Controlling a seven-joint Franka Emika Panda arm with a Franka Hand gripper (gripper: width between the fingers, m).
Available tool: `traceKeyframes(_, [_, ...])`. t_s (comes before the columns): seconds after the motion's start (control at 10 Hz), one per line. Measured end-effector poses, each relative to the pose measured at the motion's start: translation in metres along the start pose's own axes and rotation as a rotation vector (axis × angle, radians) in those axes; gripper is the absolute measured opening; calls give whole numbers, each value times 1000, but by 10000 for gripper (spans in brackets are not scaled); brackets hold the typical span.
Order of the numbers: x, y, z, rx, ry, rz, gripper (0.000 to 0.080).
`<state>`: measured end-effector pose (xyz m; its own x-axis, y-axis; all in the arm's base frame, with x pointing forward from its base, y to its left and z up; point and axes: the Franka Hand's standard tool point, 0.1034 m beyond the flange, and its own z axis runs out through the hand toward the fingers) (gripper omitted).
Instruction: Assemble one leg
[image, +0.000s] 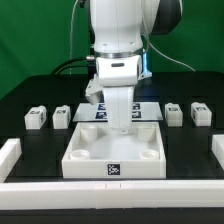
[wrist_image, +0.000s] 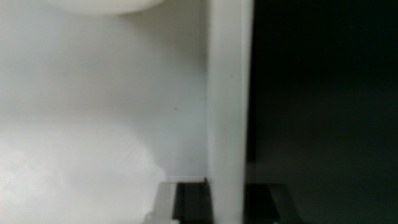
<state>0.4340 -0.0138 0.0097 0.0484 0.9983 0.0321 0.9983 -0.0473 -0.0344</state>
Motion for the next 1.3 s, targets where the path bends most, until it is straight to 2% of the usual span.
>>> traceKeyframes(0.2, [1,1,0,-1,0,-1,58])
traceKeyframes(0.3, [10,8,-1,-12,6,-12,58])
traceKeyframes(0.6, [61,46,-2,-53,43,8,58])
traceKeyframes(0.7, [77,50,0,-40,48,20,58])
traceKeyframes(0.8, [90,50,1,-14,44,23,58])
traceKeyframes(0.9, [93,50,1,2,36,31,58])
traceKeyframes(1.2, [93,50,1,0,28,21,59])
traceKeyframes(1.3, [92,50,1,1,28,22,158])
